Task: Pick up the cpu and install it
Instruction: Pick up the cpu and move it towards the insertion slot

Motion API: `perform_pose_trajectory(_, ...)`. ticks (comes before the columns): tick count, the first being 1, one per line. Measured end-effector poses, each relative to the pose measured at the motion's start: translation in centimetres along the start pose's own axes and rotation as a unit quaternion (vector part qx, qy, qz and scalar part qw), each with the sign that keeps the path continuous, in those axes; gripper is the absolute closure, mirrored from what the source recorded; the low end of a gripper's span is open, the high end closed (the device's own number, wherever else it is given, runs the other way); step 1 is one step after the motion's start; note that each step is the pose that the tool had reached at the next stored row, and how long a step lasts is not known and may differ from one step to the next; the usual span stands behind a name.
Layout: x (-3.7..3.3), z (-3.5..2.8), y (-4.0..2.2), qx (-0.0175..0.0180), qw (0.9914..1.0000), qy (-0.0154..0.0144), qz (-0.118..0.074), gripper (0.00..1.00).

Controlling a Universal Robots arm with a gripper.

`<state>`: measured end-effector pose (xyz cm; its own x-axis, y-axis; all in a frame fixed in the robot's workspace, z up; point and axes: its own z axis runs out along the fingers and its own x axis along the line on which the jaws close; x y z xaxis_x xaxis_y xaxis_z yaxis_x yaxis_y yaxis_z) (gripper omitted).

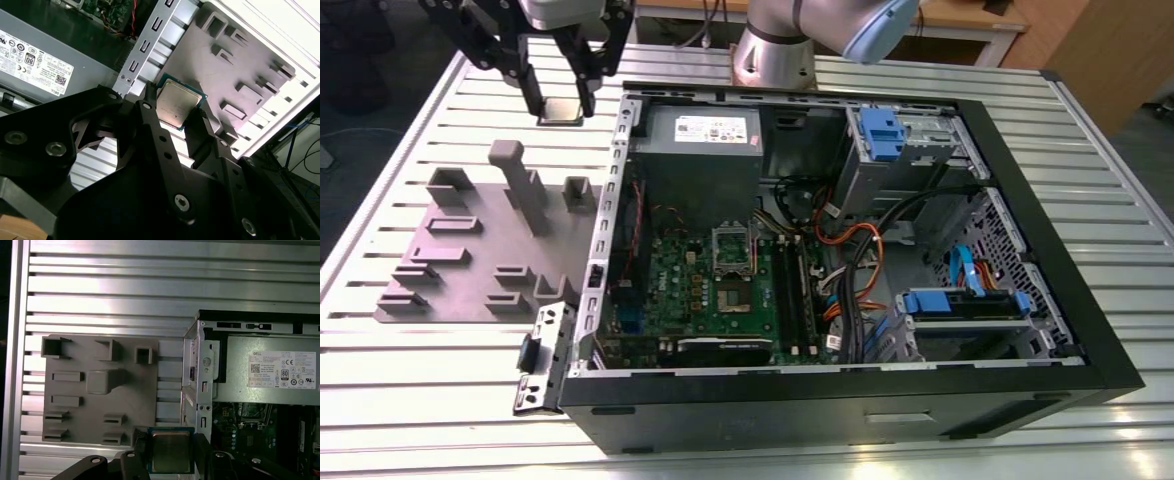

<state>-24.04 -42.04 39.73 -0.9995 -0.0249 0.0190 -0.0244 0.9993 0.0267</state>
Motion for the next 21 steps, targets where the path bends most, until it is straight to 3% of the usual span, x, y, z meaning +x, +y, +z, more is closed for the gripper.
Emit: perform_pose_trajectory(21,-1.10,-0.02,-0.03,0.0000,1.00000,0.0000,0.000,0.53)
